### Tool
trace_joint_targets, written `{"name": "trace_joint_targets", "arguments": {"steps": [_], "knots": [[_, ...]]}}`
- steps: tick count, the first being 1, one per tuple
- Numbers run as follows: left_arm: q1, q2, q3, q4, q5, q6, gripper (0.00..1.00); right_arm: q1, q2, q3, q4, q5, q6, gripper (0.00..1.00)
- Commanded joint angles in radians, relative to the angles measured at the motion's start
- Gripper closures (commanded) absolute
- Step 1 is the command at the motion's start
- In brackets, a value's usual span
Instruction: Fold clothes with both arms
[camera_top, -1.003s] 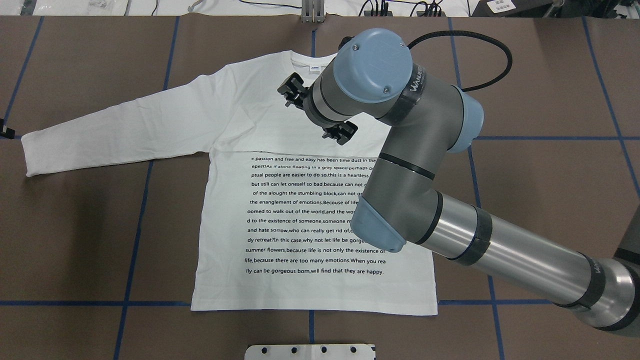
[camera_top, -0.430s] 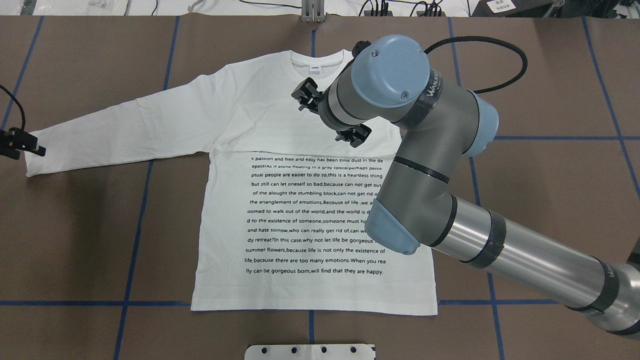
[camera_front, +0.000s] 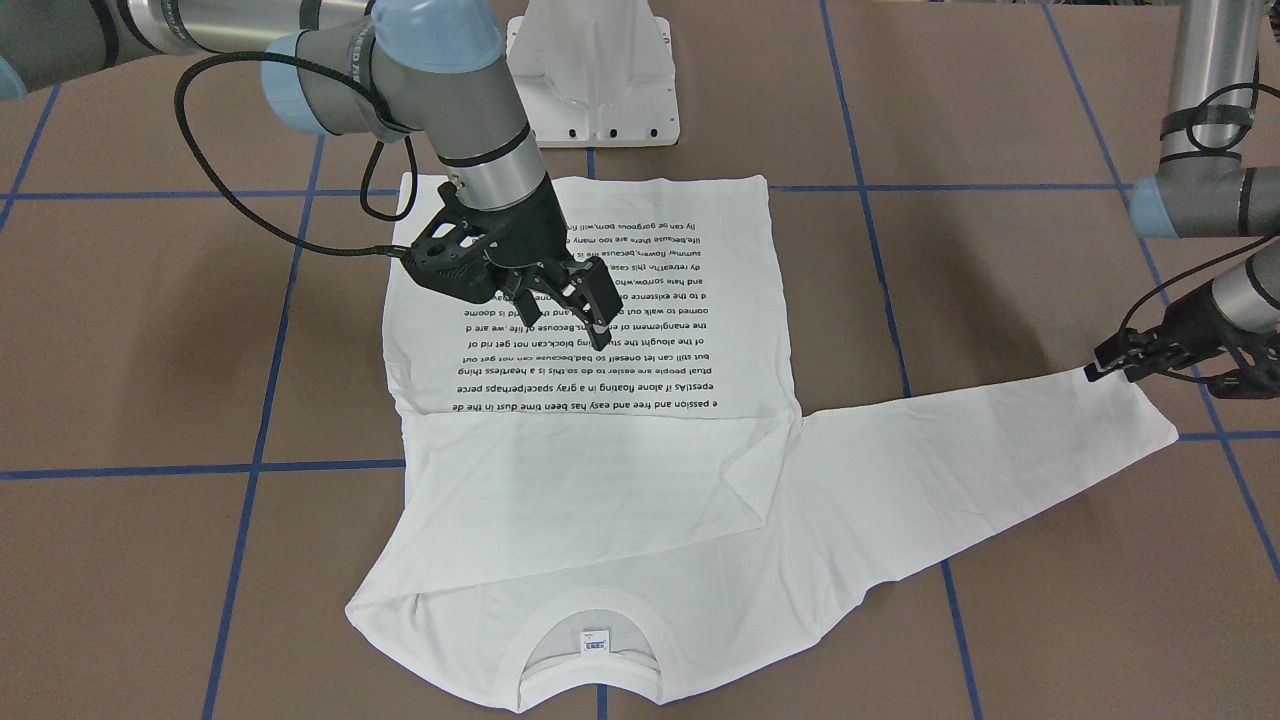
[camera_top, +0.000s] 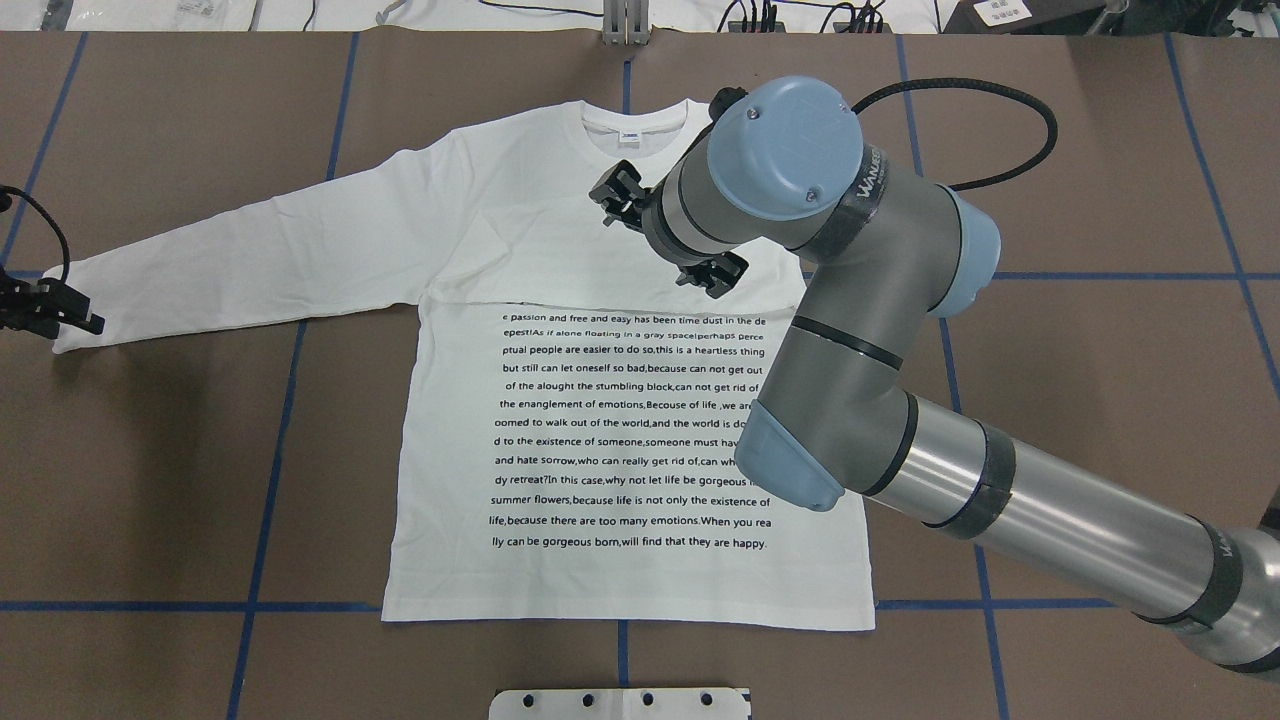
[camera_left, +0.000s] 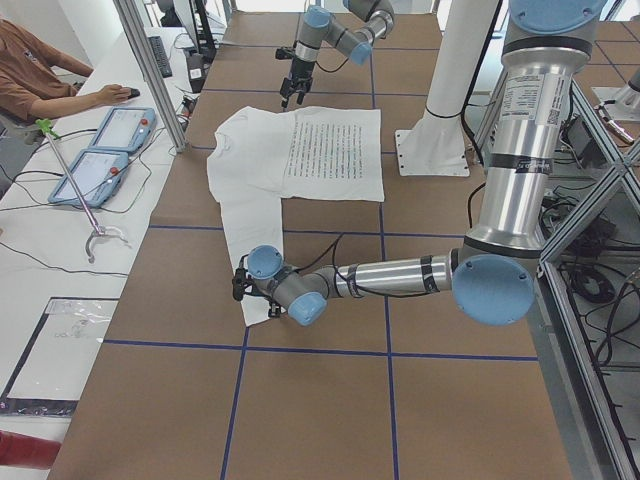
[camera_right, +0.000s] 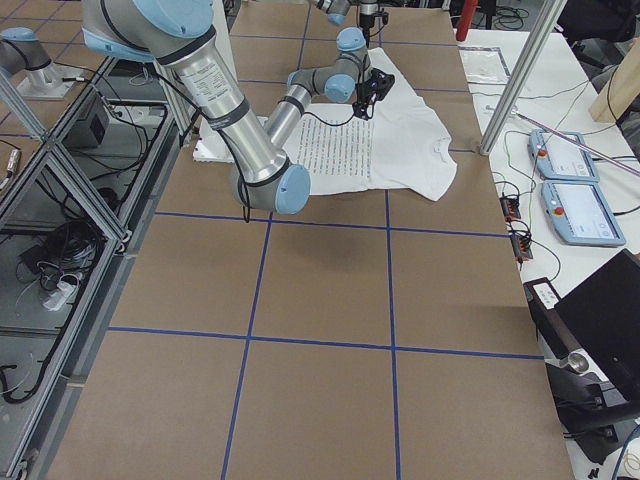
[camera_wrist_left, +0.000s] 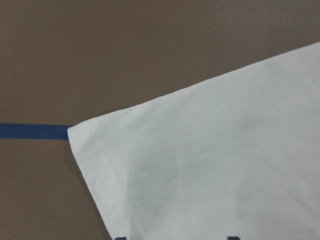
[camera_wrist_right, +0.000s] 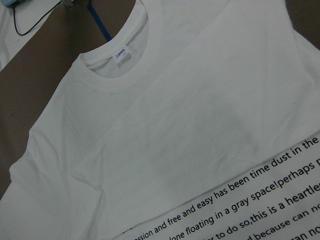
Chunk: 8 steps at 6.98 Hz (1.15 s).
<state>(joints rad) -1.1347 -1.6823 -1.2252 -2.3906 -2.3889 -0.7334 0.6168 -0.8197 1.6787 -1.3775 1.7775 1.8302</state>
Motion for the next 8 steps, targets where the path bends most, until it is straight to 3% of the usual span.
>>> {"name": "trace_joint_targets", "arguments": {"steps": [1,3,4,6,8], "knots": [[0.003,0.018,-0.005,0.002,0.0,0.003,0.37,0.0,-0.003,0.001,0.0,-0.003,0.0,0.0],[0.003,0.042,-0.033,0.004,0.008,0.003,0.36,-0.003,-0.003,0.001,0.0,-0.007,0.001,0.0],[0.003,0.041,-0.034,0.002,0.01,0.003,0.48,-0.005,-0.004,0.001,0.0,-0.007,0.001,0.0],[0.003,0.036,-0.037,0.002,0.008,-0.004,1.0,-0.005,-0.01,0.003,0.0,-0.007,0.001,0.0],[0.001,0.027,-0.092,0.027,-0.054,-0.175,1.0,-0.006,-0.01,0.004,0.002,-0.009,0.001,0.0]]}}
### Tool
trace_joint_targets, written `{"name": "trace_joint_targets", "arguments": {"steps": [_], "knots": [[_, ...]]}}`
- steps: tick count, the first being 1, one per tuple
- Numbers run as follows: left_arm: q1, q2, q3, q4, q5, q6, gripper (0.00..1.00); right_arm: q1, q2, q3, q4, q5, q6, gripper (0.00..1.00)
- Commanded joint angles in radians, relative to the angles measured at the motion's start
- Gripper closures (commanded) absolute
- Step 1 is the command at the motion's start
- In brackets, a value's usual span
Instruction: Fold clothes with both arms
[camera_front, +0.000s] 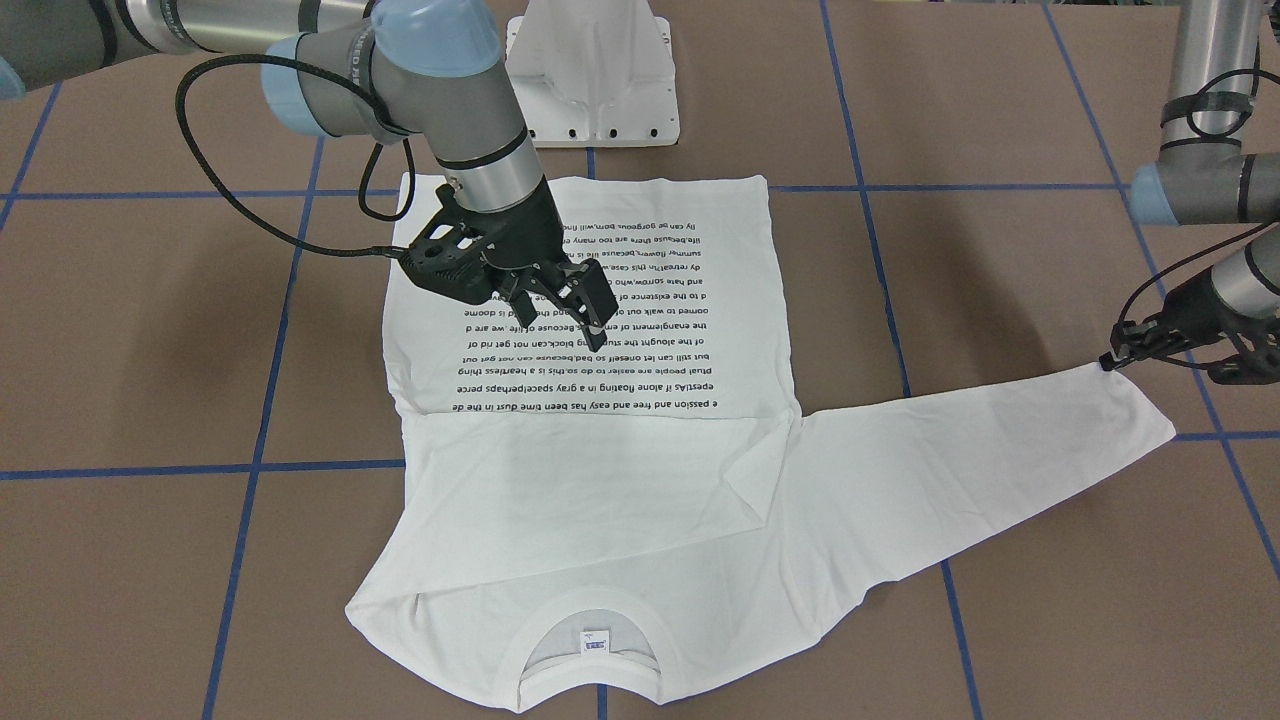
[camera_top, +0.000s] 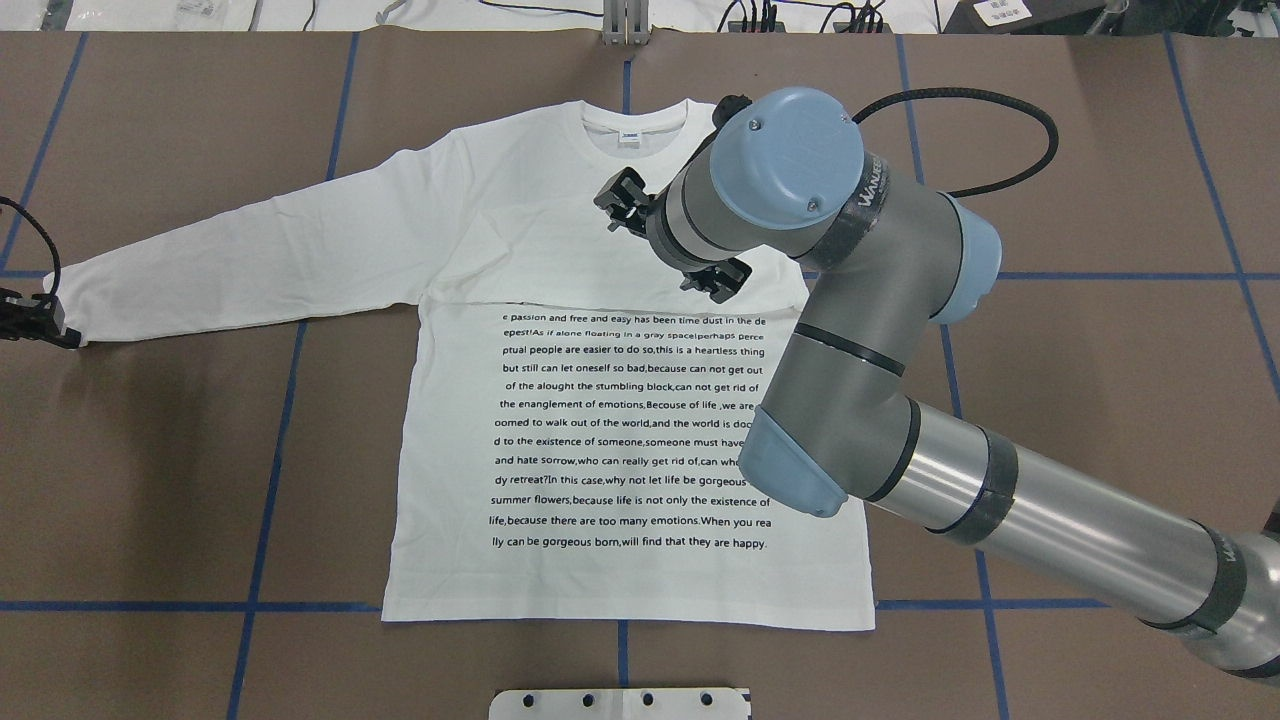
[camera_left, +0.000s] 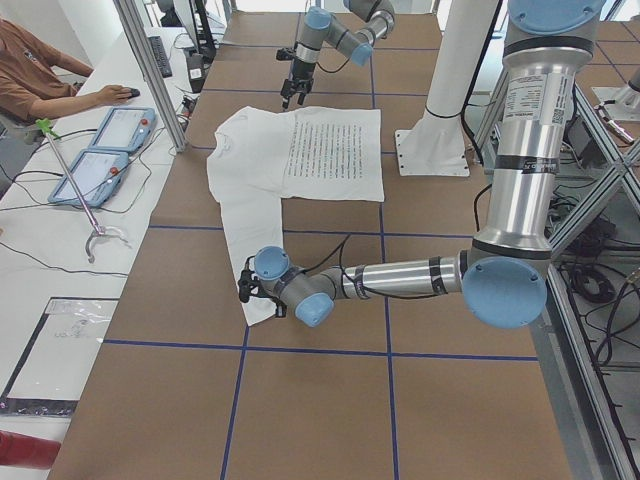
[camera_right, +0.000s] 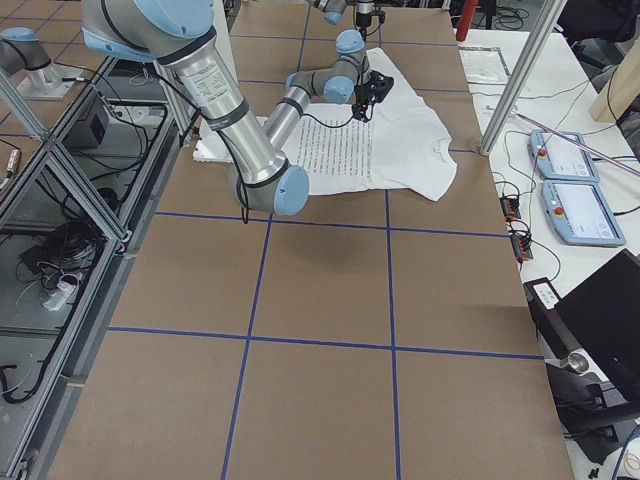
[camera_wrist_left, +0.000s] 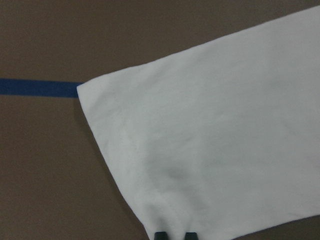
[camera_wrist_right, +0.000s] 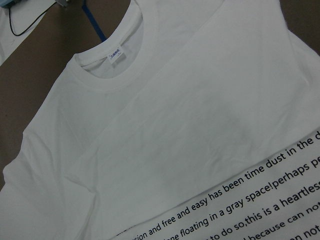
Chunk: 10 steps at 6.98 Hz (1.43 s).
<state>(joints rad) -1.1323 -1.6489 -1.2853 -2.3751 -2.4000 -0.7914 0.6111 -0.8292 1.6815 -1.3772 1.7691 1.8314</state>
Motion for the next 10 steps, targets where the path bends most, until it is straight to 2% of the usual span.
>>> {"name": "trace_joint_targets", "arguments": {"steps": [1,2,3,5,6,8,10], "knots": [[0.002,-0.012,-0.116,0.013,-0.047,-0.174,1.0,0.001,0.001,0.004,0.0,0.0,0.0,0.0],[0.005,-0.088,-0.146,0.014,-0.048,-0.339,1.0,0.012,-0.031,0.044,0.0,0.004,-0.001,0.0],[0.049,-0.211,-0.143,0.016,-0.044,-0.526,1.0,0.036,-0.116,0.103,0.0,0.004,-0.012,0.0],[0.171,-0.409,-0.144,0.011,0.008,-0.761,1.0,0.084,-0.2,0.147,0.001,0.0,-0.11,0.0],[0.23,-0.484,-0.158,0.013,0.11,-0.882,1.0,0.111,-0.256,0.176,0.003,0.01,-0.118,0.0],[0.291,-0.63,-0.154,0.011,0.239,-1.026,1.0,0.116,-0.346,0.227,0.004,0.004,-0.176,0.0],[0.435,-0.721,-0.135,-0.012,0.478,-1.159,1.0,0.121,-0.393,0.256,0.004,0.003,-0.184,0.0]]}}
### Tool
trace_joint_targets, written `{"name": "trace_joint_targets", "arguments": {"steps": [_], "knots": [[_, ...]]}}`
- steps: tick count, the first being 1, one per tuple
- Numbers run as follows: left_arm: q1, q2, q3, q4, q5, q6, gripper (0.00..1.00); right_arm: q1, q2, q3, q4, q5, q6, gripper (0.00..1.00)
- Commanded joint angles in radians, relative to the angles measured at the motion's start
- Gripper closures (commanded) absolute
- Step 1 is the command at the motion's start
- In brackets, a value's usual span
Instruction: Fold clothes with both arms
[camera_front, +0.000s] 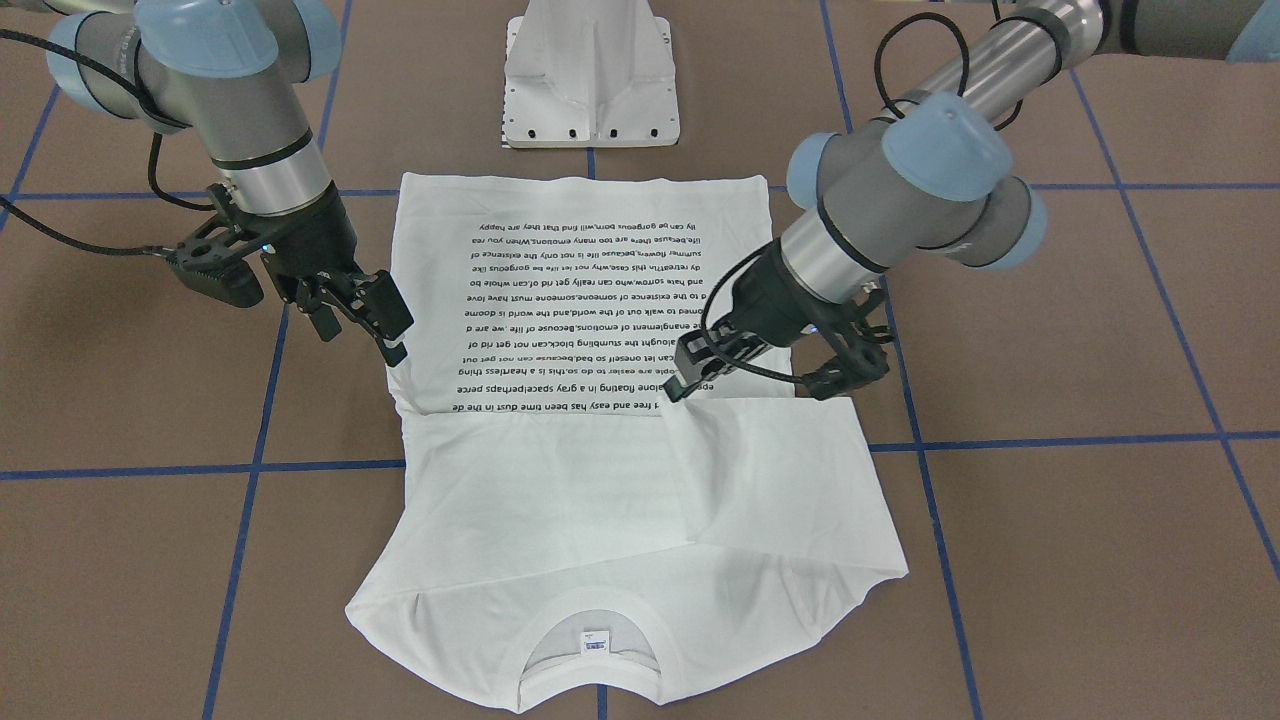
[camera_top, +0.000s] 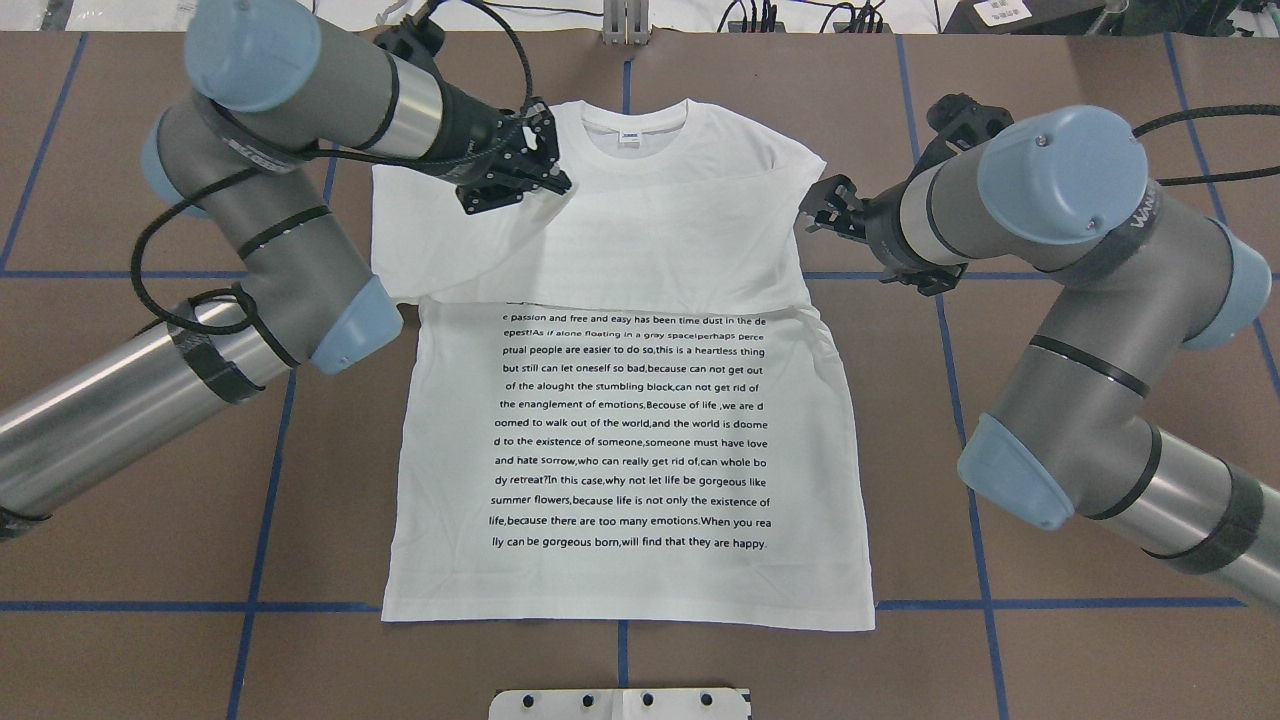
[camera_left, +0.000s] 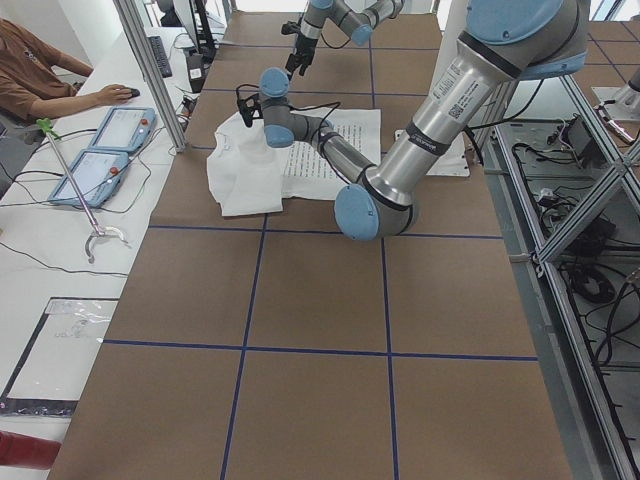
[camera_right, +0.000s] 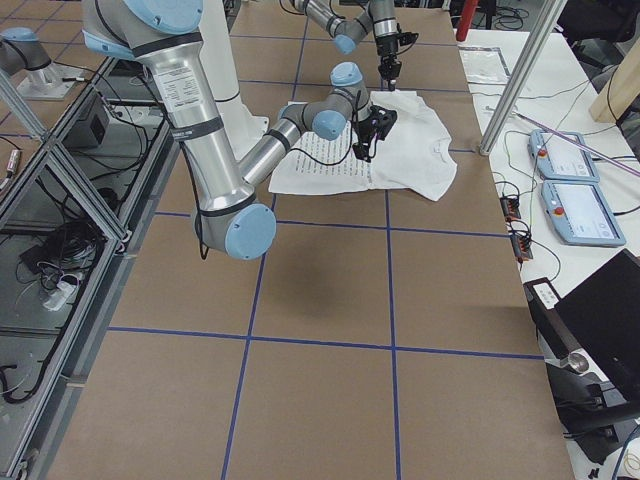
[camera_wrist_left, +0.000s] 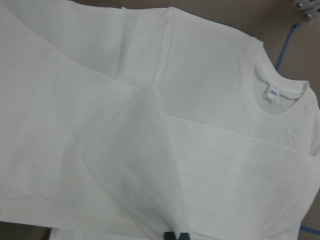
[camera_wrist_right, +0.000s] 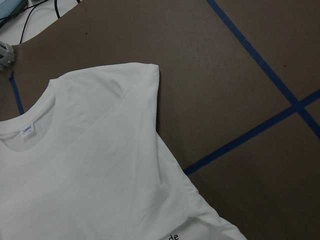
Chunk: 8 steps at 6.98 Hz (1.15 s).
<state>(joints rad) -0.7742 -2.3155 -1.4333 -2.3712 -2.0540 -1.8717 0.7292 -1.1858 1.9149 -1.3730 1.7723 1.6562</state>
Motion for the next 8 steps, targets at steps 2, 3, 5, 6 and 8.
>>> {"name": "trace_joint_targets", "arguments": {"steps": [2,3,5,6,8], "knots": [[0.221,-0.197,0.179,-0.045,0.35,-0.086,1.0,0.039,-0.16,0.094,0.008,0.007,-0.181,0.0],[0.239,-0.203,0.247,-0.16,0.377,-0.087,1.0,0.053,-0.169,0.096,0.008,0.01,-0.19,0.0],[0.277,-0.231,0.31,-0.175,0.4,-0.076,1.0,0.087,-0.184,0.105,0.009,0.076,-0.2,0.0],[0.298,-0.24,0.318,-0.175,0.411,-0.073,1.0,0.09,-0.187,0.11,0.009,0.082,-0.2,0.0],[0.326,-0.295,0.376,-0.175,0.443,-0.049,1.0,0.088,-0.187,0.111,0.011,0.082,-0.2,0.0]]}}
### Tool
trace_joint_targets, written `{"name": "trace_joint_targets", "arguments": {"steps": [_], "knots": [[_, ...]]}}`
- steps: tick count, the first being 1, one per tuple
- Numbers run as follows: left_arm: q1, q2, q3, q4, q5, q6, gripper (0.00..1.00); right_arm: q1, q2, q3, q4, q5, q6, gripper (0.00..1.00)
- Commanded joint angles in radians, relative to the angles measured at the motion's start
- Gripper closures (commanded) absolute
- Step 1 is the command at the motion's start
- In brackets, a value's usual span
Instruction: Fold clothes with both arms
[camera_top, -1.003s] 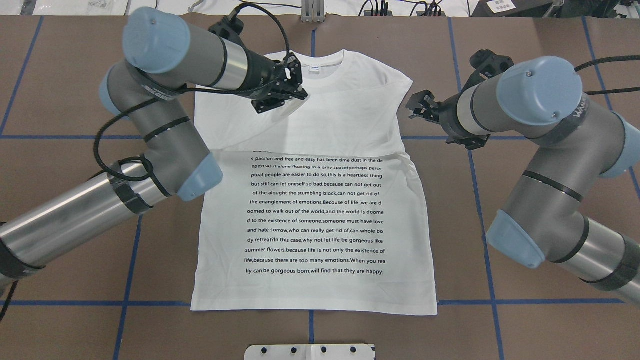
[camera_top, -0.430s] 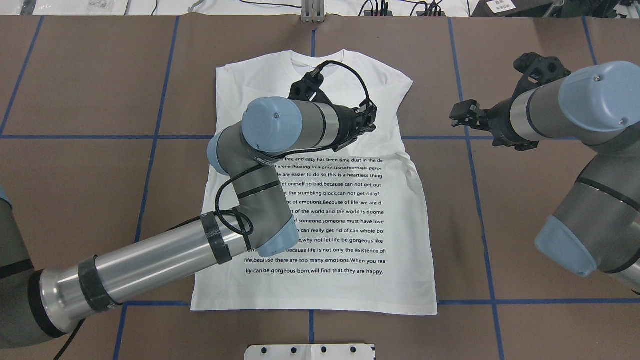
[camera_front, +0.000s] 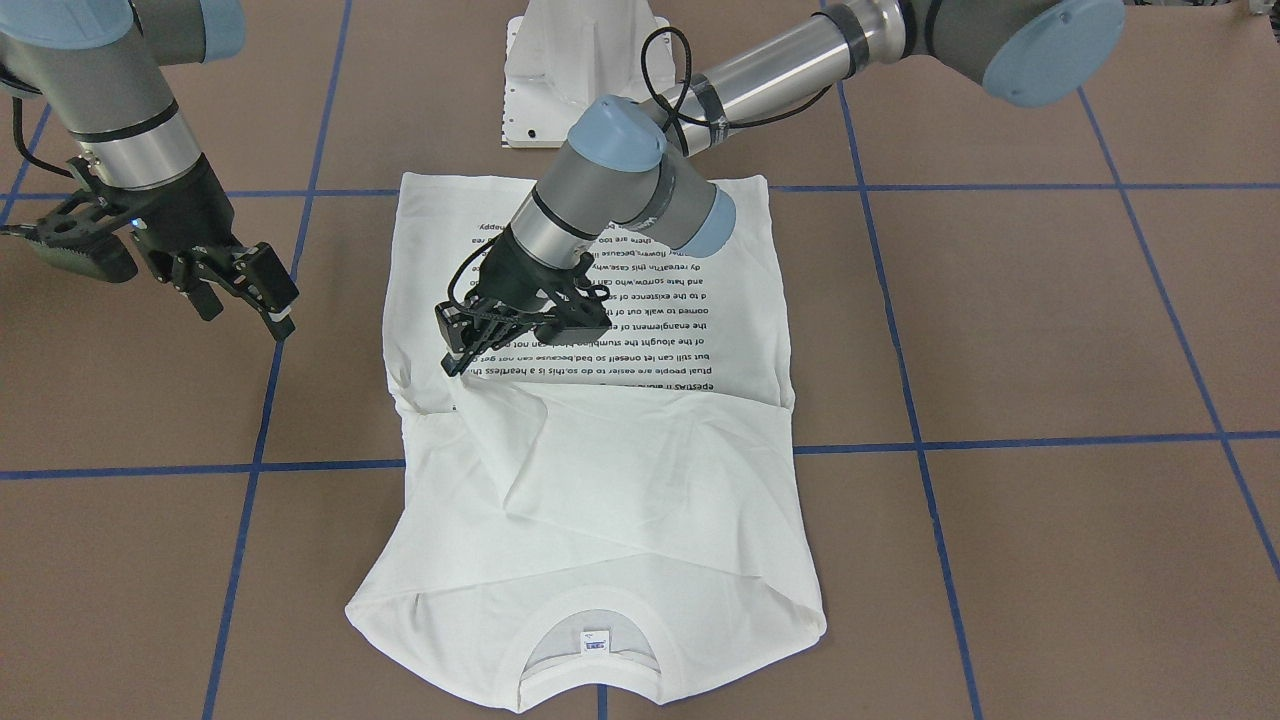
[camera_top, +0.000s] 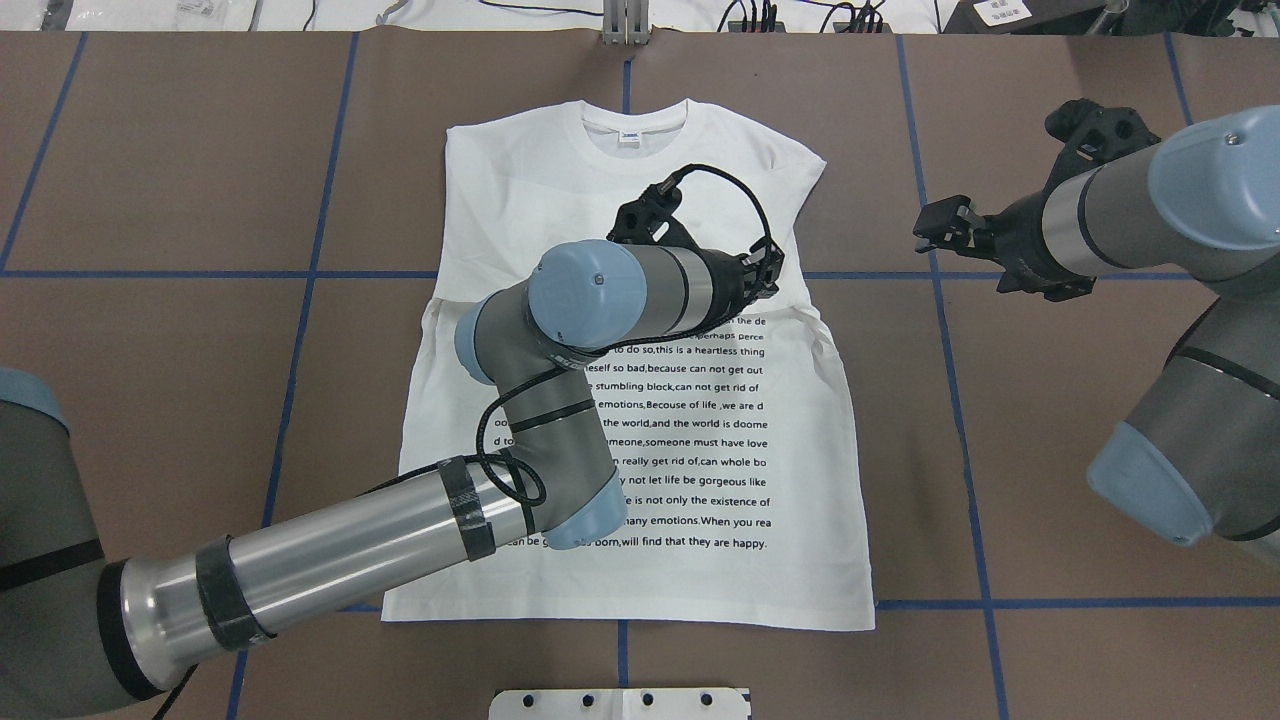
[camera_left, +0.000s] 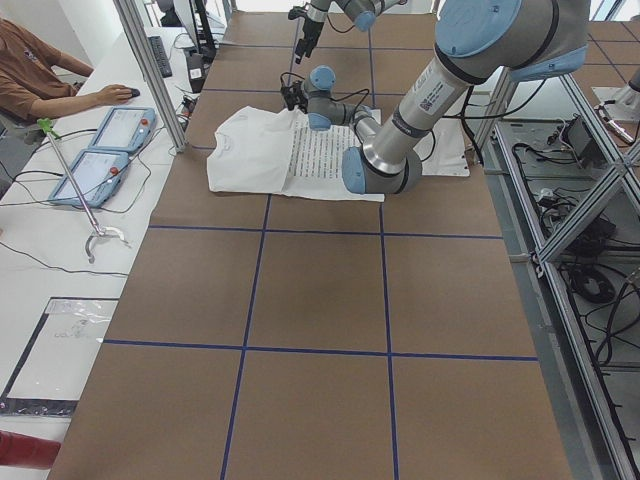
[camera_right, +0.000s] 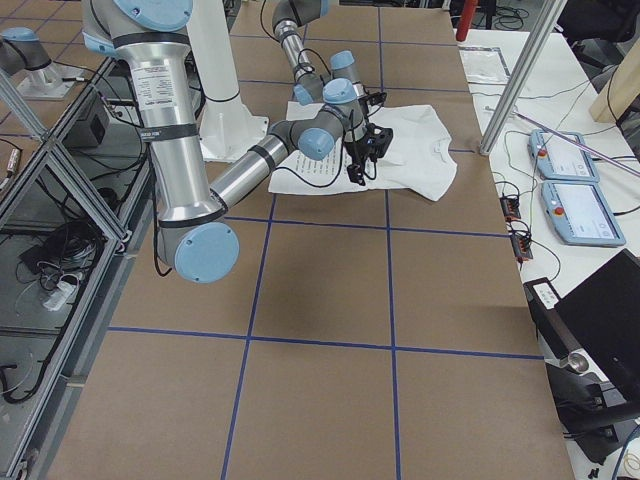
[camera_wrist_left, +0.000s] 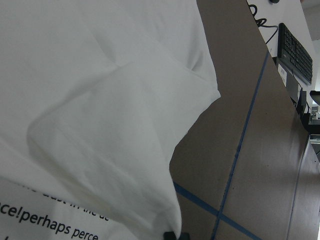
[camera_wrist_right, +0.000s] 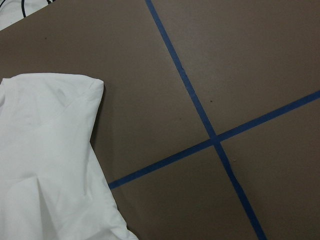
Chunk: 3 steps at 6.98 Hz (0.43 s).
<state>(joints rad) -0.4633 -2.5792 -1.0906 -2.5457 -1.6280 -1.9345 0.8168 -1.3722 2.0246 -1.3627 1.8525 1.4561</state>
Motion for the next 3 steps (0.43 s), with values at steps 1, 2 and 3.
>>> {"name": "trace_joint_targets", "arguments": {"steps": [1,2,3], "knots": [[0.021,-0.032,0.037,-0.001,0.019,0.015,1.0,0.001,-0.001,0.0,0.0,0.001,0.001,0.0],[0.023,-0.032,0.046,-0.001,0.019,0.015,0.45,-0.001,-0.001,-0.001,0.0,-0.003,0.003,0.0],[0.022,-0.032,0.046,-0.002,0.02,0.061,0.1,-0.005,0.007,-0.007,0.0,-0.004,0.012,0.0]]}}
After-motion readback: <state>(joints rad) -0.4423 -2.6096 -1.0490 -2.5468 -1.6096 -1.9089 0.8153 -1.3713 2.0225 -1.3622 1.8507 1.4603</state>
